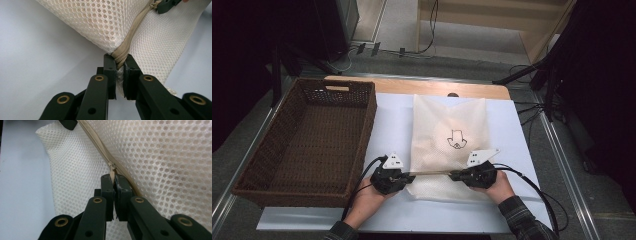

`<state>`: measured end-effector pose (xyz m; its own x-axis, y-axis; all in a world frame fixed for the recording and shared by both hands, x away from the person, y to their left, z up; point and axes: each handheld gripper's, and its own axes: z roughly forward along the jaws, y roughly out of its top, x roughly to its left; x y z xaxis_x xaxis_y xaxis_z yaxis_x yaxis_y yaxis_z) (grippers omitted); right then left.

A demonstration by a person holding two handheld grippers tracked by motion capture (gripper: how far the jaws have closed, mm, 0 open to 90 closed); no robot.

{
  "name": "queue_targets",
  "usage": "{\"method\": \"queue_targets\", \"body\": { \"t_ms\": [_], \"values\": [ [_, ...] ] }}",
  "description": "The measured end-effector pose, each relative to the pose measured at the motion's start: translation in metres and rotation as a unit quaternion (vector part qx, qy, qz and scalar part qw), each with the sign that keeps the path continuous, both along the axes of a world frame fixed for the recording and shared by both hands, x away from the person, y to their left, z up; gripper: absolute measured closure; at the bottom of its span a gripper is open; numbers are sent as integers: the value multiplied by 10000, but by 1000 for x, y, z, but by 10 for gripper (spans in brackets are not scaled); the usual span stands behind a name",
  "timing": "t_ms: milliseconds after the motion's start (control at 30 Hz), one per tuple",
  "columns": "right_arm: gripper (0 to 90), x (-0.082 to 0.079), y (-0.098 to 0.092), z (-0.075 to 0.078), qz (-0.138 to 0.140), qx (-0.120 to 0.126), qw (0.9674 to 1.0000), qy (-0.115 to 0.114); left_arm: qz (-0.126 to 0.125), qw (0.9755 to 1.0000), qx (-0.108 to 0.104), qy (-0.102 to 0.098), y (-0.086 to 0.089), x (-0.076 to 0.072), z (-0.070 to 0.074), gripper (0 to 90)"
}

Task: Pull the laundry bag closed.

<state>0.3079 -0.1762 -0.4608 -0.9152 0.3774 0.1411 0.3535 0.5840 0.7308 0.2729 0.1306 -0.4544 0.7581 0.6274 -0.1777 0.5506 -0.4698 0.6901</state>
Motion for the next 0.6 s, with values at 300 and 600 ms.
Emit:
{"method": "queue_targets", "body": {
  "t_ms": [300, 600],
  "values": [
    [880, -3, -8, 1, -56, -26, 10000, -19, 13, 10000, 6, -5, 0, 0, 0, 836],
    [880, -5, -22, 0, -212, -21, 9998, 39, 17, 10000, 11, 5, 0, 0, -1, 837]
  ]
}}
